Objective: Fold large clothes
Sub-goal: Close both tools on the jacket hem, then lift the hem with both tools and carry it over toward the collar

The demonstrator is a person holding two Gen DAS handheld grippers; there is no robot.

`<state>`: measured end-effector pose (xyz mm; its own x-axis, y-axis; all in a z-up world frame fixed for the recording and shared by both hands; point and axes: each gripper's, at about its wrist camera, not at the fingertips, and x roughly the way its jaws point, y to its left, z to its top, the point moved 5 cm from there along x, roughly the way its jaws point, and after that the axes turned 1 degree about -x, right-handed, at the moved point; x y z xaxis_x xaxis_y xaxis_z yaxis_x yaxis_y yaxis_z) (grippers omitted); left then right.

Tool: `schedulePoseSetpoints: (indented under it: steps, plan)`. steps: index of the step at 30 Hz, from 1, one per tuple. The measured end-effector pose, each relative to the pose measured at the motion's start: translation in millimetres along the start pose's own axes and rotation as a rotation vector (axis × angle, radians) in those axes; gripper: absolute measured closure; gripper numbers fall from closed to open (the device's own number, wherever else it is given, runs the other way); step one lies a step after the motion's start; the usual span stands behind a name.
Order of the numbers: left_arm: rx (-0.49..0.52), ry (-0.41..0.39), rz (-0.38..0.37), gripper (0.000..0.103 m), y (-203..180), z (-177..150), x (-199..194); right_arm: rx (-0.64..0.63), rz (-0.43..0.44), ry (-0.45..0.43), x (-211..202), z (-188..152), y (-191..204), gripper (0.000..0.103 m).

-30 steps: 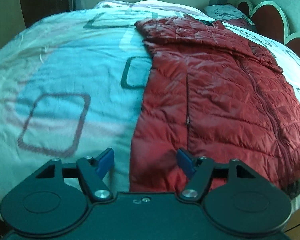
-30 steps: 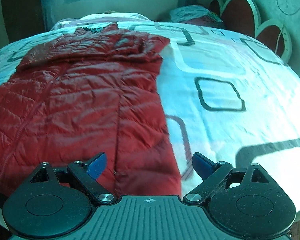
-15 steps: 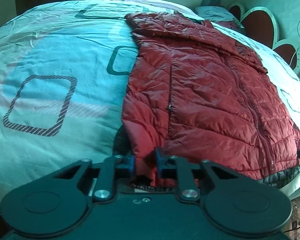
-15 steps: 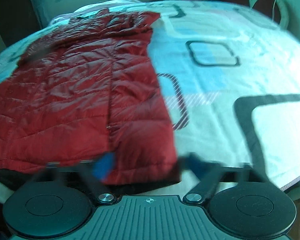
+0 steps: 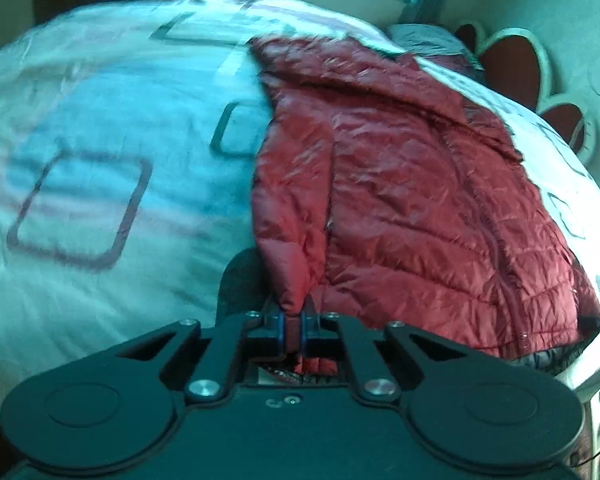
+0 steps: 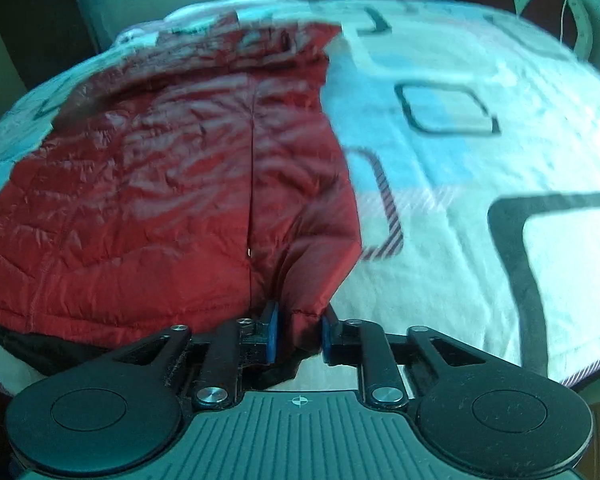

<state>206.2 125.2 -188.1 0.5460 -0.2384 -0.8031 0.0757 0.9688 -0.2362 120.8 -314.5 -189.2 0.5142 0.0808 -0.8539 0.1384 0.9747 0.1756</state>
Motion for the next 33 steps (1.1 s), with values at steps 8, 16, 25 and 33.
schedulePoseSetpoints:
  steps: [8, 16, 25, 33]
  plan:
    - [-0.084, -0.022, -0.052, 0.097, 3, -1, -4, 0.067, 0.065, -0.005, -3, 1, 5, 0.09]
    - [-0.125, -0.123, -0.151, 0.098, -3, 46, -38, 0.032, 0.124, -0.107, -32, 40, 26, 0.091]
    - [-0.127, -0.23, -0.188, 0.098, -22, 115, -26, -0.007, 0.128, -0.25, -31, 124, 31, 0.091]
    - [-0.176, -0.297, -0.165, 0.098, -34, 196, 20, 0.007, 0.129, -0.327, 10, 217, 24, 0.101]
